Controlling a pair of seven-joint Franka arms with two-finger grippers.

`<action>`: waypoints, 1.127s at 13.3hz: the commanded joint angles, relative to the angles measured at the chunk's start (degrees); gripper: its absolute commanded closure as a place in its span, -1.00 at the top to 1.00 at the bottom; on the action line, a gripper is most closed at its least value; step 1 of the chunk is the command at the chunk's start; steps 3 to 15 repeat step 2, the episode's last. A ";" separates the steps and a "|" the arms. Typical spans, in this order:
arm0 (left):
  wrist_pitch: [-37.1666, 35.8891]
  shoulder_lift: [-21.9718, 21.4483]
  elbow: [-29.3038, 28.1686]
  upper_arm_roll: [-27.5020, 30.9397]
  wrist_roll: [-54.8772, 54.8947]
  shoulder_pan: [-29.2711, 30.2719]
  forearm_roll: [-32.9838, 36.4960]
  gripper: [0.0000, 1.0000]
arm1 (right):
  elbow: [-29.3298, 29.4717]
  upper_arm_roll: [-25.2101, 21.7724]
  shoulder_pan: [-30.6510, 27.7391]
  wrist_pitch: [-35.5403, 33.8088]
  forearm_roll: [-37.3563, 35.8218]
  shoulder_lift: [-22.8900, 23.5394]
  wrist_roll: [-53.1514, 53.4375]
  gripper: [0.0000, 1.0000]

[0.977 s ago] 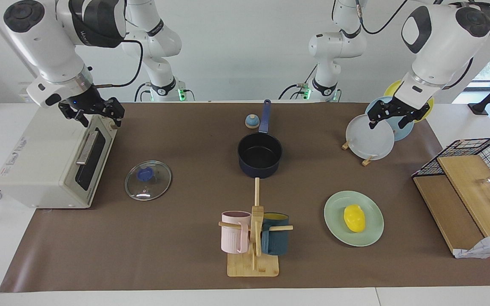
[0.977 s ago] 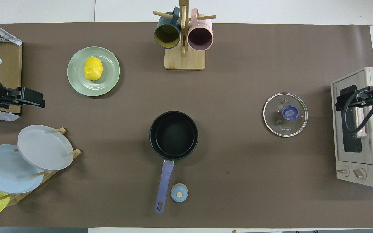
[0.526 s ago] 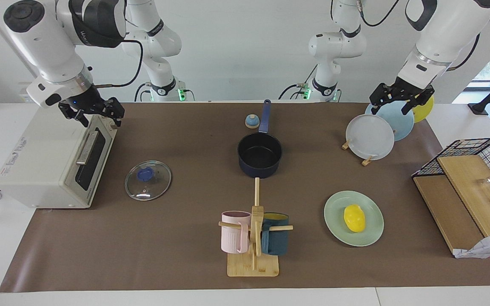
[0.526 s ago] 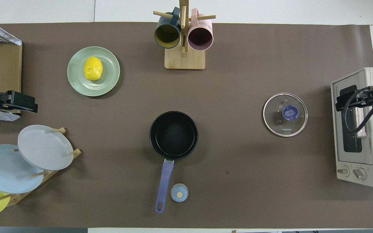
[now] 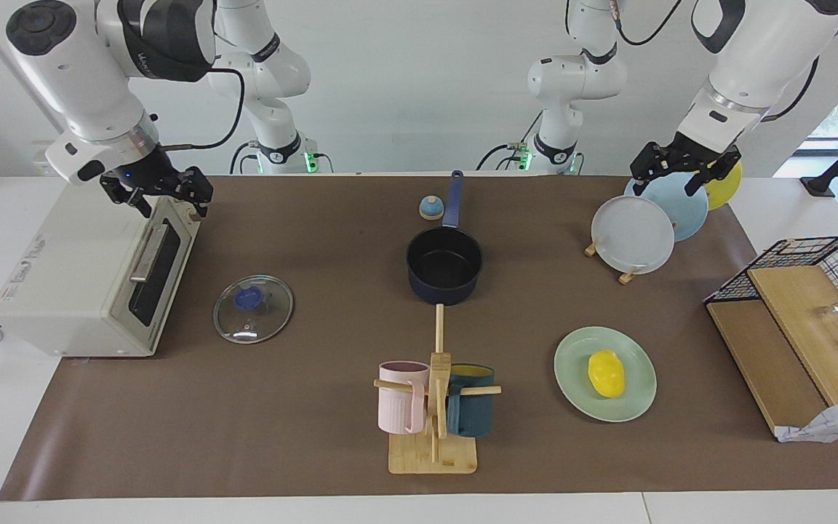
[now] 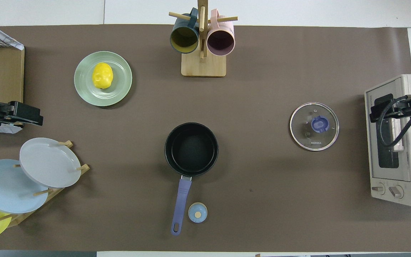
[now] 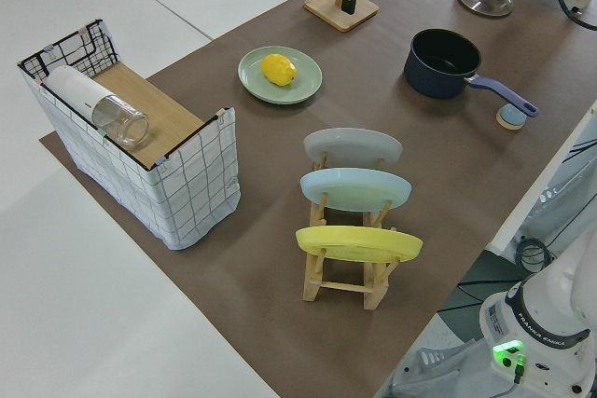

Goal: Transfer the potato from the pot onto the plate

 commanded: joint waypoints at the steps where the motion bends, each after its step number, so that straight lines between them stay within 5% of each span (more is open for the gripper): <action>1: -1.11 -0.25 0.43 -0.73 1.05 1.31 0.83 1.00 | 0.55 0.43 -0.15 -0.36 0.84 -0.07 0.61 1.00; 15: -1.11 -0.34 0.34 -0.82 1.06 1.23 0.83 1.00 | 0.55 0.43 -0.15 -0.27 0.84 -0.42 0.61 1.00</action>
